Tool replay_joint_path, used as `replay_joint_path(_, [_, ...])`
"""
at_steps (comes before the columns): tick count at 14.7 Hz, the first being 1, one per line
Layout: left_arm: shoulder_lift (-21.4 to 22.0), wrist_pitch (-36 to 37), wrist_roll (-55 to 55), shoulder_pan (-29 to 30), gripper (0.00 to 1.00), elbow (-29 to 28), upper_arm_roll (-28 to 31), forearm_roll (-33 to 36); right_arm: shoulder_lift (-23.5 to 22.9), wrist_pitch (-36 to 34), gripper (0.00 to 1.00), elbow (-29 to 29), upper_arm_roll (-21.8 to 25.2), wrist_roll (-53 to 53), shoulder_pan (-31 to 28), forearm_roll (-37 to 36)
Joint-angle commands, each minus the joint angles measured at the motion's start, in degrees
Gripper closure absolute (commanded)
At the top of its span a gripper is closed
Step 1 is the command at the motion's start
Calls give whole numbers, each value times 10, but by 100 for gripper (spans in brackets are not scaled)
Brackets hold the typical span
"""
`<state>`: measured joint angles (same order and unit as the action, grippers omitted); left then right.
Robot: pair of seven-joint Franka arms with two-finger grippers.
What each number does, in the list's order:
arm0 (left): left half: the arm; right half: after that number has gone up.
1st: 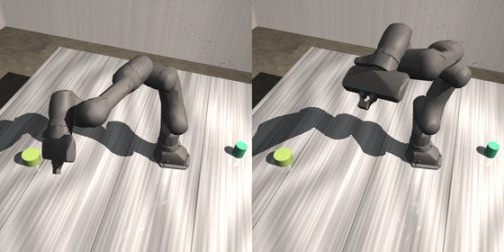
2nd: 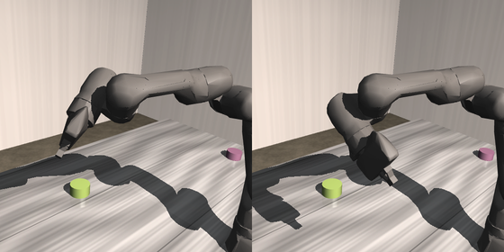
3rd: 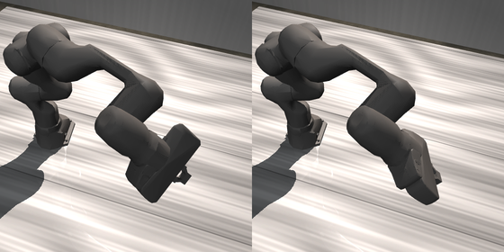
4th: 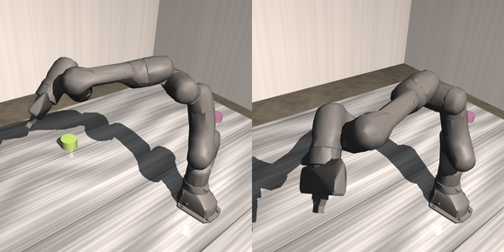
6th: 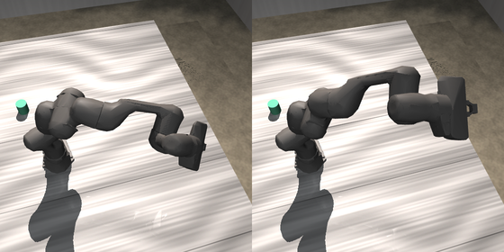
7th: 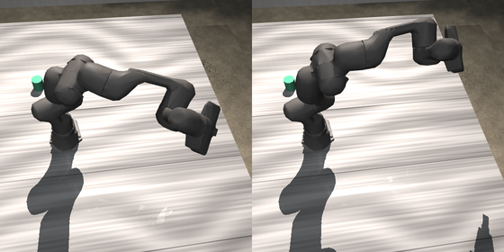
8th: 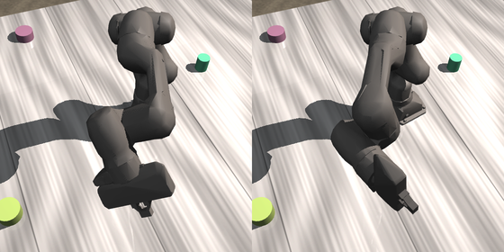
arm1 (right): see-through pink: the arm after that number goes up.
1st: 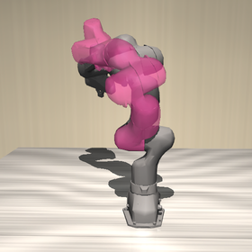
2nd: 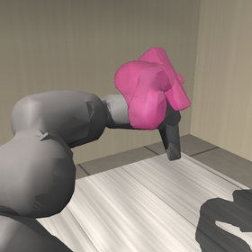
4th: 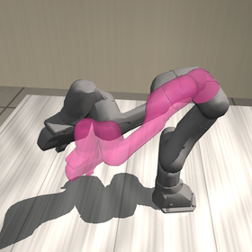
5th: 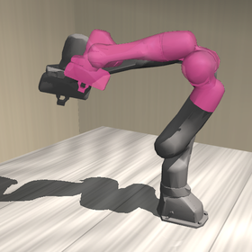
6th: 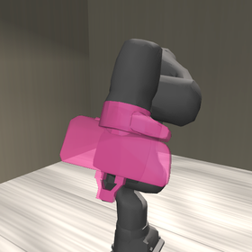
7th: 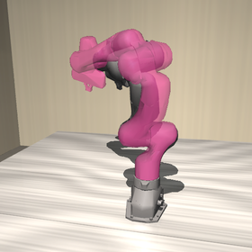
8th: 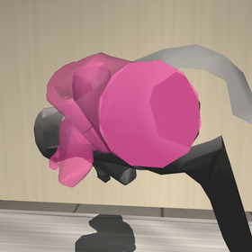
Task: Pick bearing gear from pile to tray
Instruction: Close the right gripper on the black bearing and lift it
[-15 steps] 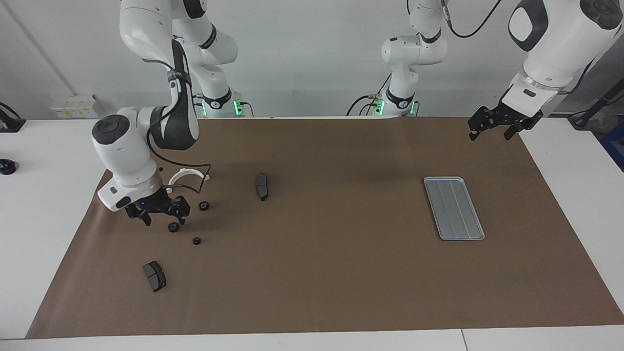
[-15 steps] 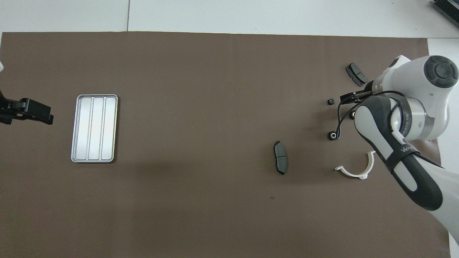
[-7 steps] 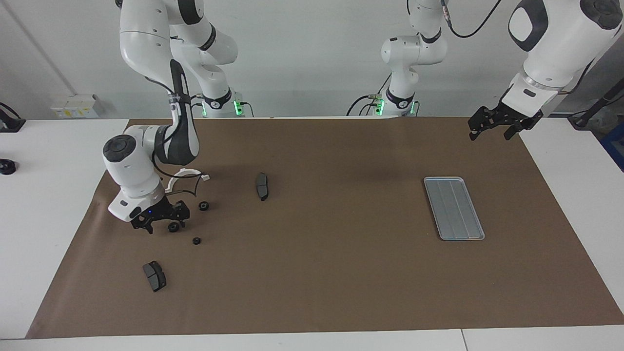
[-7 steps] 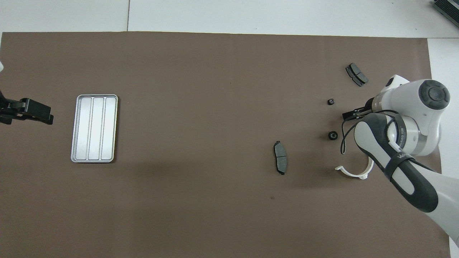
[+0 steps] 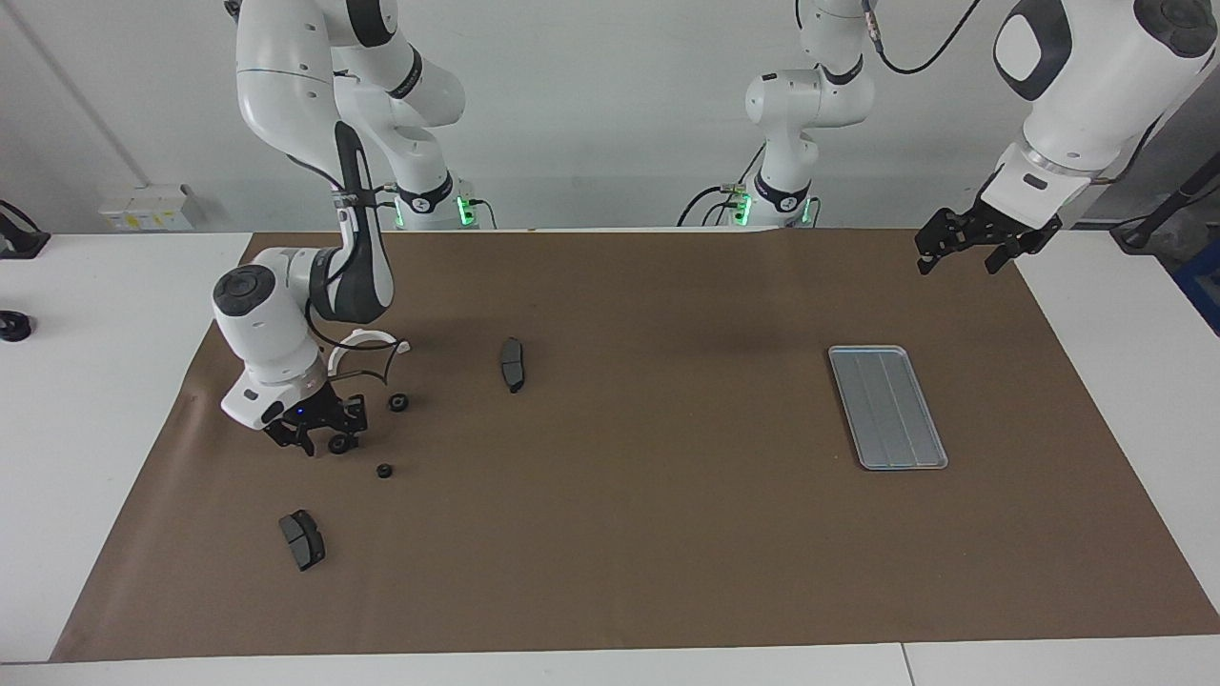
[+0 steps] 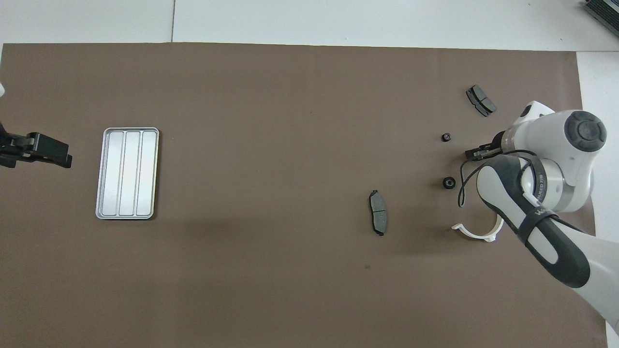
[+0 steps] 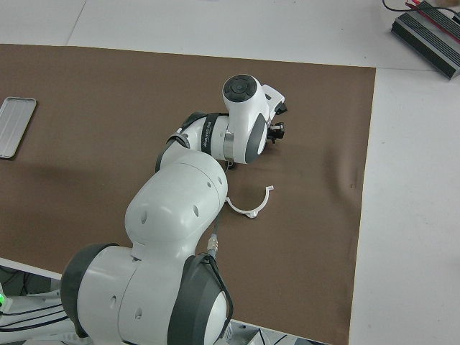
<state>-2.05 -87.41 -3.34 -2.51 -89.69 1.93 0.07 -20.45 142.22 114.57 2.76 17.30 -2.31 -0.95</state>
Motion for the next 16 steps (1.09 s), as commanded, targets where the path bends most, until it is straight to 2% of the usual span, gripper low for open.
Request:
replay_joint_path(1, [15, -5, 0, 6, 0, -18, -5, 12, 9, 14, 38, 17, -5, 6, -2, 28])
replay_joint_path(6, [17, -5, 0, 7, 0, -17, -5, 12, 12, 13, 42, 25, -5, 10, -2, 30])
replay_joint_path(7, [17, -7, -1, 8, 0, -13, -5, 12, 12, 12, 49, 25, -5, 11, -2, 30])
replay_joint_path(9, [15, -21, -5, 16, 0, -4, -11, 8, 12, 12, 73, 24, -5, 10, -2, 30])
replay_joint_path(10, [14, -19, -5, 18, 0, -1, -17, 9, 11, 12, 94, 23, -5, 8, 0, 30])
replay_joint_path(11, [12, -15, -4, 21, 0, 5, -33, 11, 11, 10, 100, 21, -5, 5, 2, 30])
replay_joint_path(14, [11, -9, -4, 38, 0, 13, -54, 9, 17, -30, 100, -2, -7, -7, 3, 30])
replay_joint_path(16, [15, -8, -4, 46, 0, 12, -58, 7, 33, -125, 100, -56, -13, -42, 8, 30])
